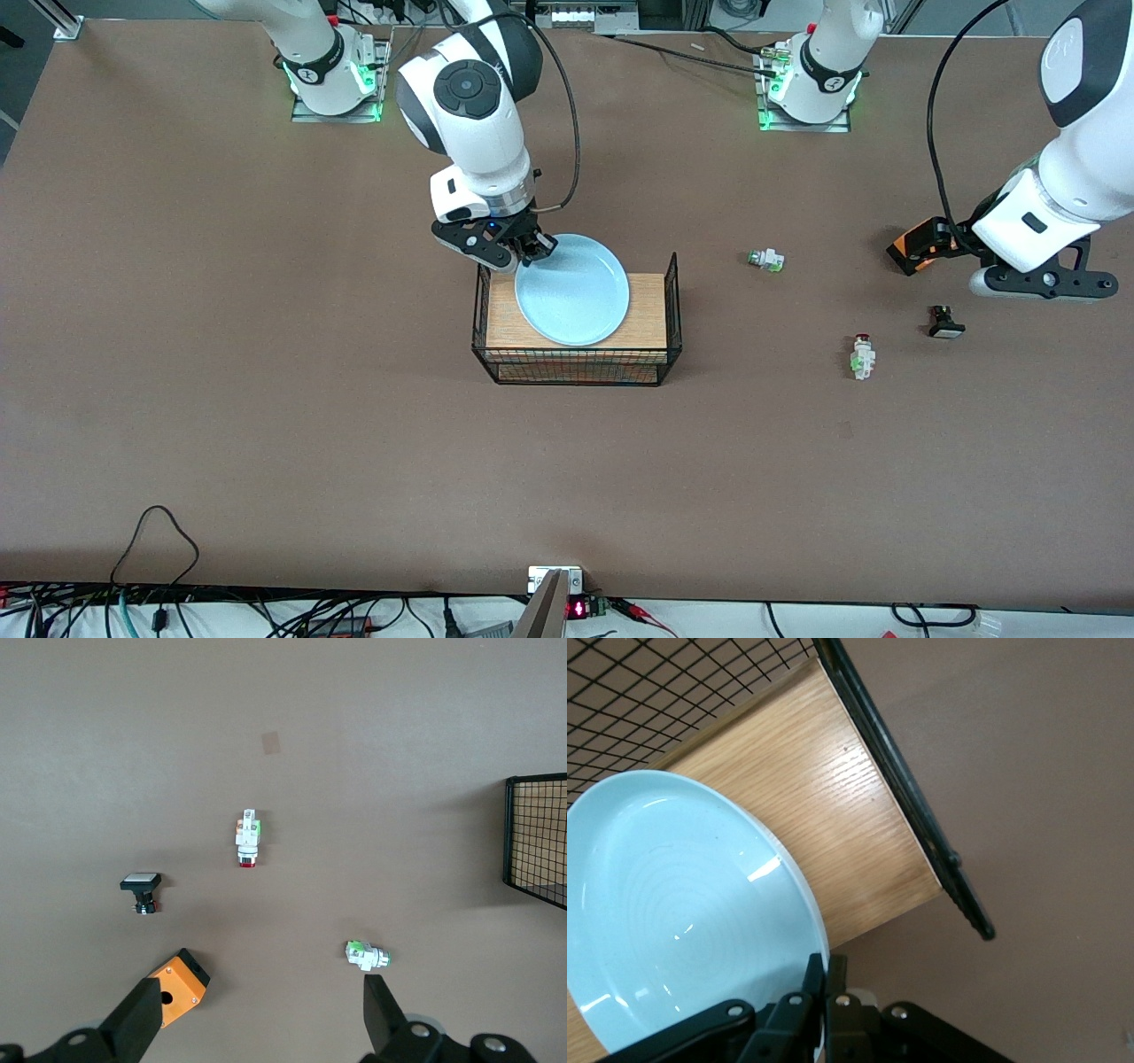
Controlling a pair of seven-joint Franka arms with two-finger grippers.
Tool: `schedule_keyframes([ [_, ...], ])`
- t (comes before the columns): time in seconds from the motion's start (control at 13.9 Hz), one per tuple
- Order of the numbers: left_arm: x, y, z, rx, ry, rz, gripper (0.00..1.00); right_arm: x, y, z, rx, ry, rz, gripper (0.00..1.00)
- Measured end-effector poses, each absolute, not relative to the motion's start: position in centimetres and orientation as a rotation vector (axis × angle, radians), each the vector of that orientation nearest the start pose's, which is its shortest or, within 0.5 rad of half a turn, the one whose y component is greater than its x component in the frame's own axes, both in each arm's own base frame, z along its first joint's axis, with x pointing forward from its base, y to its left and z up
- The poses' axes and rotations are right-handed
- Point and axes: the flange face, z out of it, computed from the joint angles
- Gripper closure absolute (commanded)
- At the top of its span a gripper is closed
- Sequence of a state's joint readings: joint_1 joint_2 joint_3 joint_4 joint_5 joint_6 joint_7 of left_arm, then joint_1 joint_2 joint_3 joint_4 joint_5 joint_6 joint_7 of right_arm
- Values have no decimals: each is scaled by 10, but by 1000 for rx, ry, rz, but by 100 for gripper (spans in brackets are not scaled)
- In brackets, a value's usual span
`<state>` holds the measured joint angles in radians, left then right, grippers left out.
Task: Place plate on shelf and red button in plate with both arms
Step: 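Lower the blue plate into the basket and open the right gripper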
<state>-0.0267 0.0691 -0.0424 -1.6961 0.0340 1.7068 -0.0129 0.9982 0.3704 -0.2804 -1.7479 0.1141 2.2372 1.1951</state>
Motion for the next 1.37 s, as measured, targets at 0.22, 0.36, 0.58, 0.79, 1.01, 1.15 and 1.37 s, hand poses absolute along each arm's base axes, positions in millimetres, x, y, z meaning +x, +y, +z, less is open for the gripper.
schedule_keyframes([
  [0.22, 577, -36, 537, -3106, 95, 89, 0, 486, 452, 374, -2929, 774, -133, 100],
  [0.36, 577, -36, 537, -3106, 95, 89, 0, 488, 452, 373, -2926, 774, -139, 100],
  [0.58, 577, -36, 537, -3106, 95, 89, 0, 488, 451, 372, -2925, 776, -141, 100],
  [0.79, 577, -36, 537, -3106, 94, 89, 0, 489, 451, 372, -2925, 777, -142, 100],
  [1.01, 577, -36, 537, -3106, 94, 89, 0, 490, 452, 369, -2921, 777, -150, 100],
  [1.15, 577, -36, 537, -3106, 94, 89, 0, 491, 453, 363, -2920, 776, -159, 100],
  [1.37, 577, -36, 537, -3106, 94, 89, 0, 492, 453, 359, -2920, 777, -163, 98],
])
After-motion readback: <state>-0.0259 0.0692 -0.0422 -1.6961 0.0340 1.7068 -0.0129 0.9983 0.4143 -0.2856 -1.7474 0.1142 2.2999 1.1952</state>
